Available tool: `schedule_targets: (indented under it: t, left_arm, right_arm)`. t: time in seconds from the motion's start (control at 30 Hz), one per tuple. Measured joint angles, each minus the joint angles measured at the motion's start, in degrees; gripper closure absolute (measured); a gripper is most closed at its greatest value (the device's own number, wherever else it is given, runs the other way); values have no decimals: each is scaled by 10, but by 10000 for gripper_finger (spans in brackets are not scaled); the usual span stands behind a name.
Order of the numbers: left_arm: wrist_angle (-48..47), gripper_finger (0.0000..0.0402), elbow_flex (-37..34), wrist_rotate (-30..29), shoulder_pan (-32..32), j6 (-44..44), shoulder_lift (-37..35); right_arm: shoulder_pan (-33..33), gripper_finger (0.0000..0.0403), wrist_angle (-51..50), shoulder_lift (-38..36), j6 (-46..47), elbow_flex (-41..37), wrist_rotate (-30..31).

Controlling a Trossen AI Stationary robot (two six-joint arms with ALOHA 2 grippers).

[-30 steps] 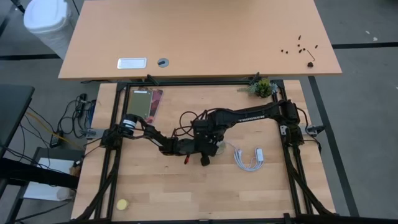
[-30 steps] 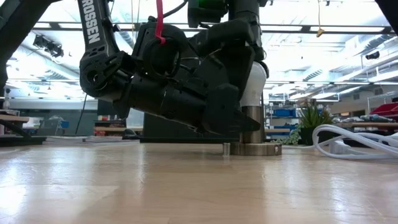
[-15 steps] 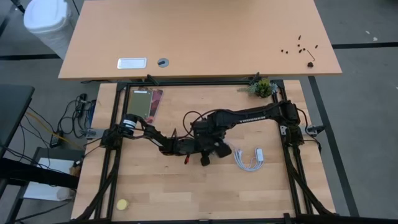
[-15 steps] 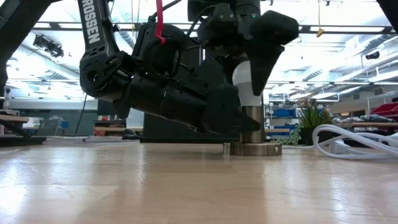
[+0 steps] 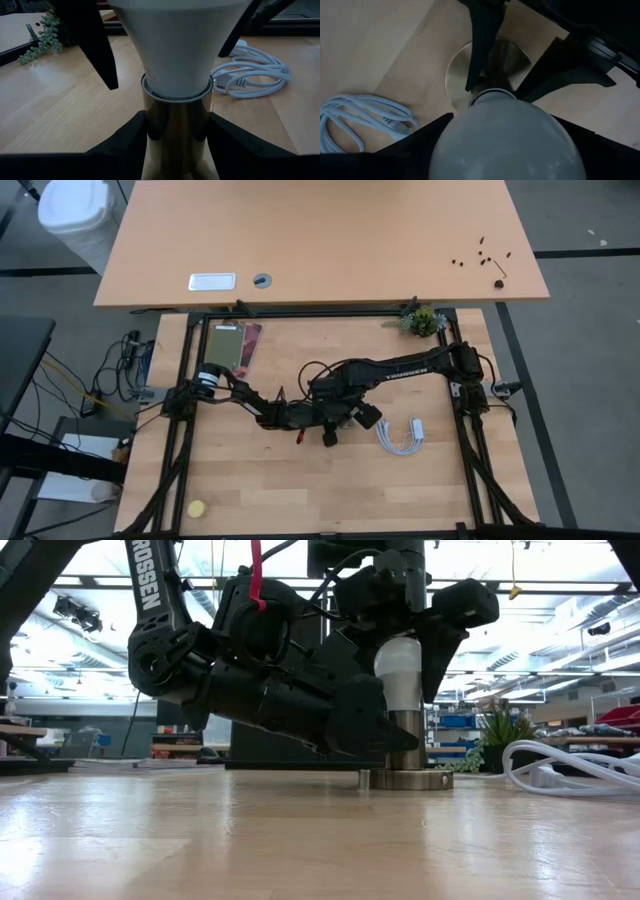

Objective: Screw lightbulb
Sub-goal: Insert the white lightbulb into the desk lamp

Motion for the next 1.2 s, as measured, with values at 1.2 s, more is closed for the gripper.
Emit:
schedule_targets:
  t: [1.2]
  left_arm:
    - [1,215,-1,0,0,0,0]
  right_arm:
    - [0,143,26,0,512,-1,0]
